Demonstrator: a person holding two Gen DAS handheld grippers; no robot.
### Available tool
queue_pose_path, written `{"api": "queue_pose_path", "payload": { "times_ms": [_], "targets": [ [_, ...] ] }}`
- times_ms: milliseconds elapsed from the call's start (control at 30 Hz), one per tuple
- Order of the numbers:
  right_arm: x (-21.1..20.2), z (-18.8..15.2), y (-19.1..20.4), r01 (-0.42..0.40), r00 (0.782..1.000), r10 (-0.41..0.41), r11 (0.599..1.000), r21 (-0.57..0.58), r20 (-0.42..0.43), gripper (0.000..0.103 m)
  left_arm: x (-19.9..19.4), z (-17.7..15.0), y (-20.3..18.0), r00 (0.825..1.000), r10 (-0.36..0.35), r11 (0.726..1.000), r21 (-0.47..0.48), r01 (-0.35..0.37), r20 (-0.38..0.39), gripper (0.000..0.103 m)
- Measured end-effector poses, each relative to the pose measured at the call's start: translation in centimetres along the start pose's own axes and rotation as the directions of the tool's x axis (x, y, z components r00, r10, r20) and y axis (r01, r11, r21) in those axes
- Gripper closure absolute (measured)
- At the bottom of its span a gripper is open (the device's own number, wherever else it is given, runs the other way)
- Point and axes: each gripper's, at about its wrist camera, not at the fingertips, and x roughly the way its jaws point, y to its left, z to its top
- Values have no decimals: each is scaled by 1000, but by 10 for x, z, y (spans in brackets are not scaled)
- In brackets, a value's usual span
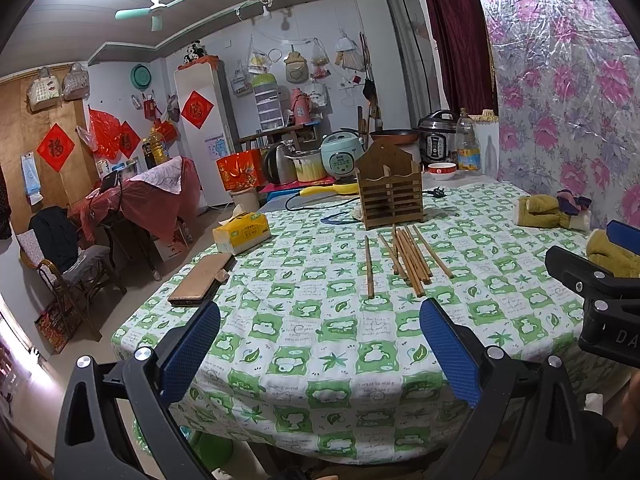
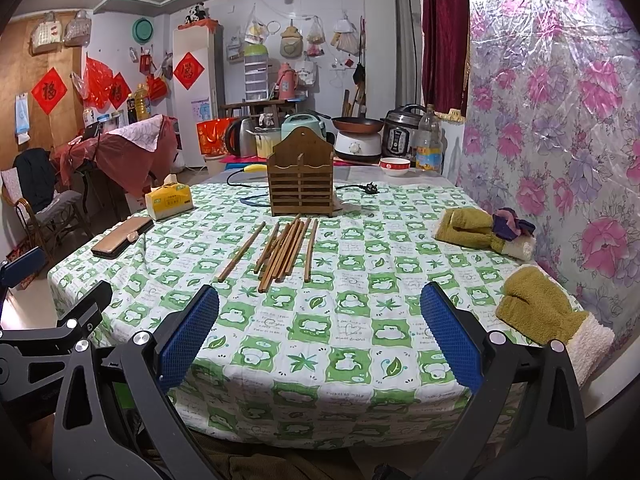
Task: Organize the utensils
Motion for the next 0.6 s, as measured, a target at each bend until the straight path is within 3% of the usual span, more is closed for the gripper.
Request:
{"api": "queue_pose_path", "payload": {
  "times_ms": [600],
  "targets": [
    [-1, 0, 0, 1, 1000, -1, 1000, -1, -5, 6, 2, -3, 4, 1000, 1, 1000, -2, -1, -9, 5]
  ]
}}
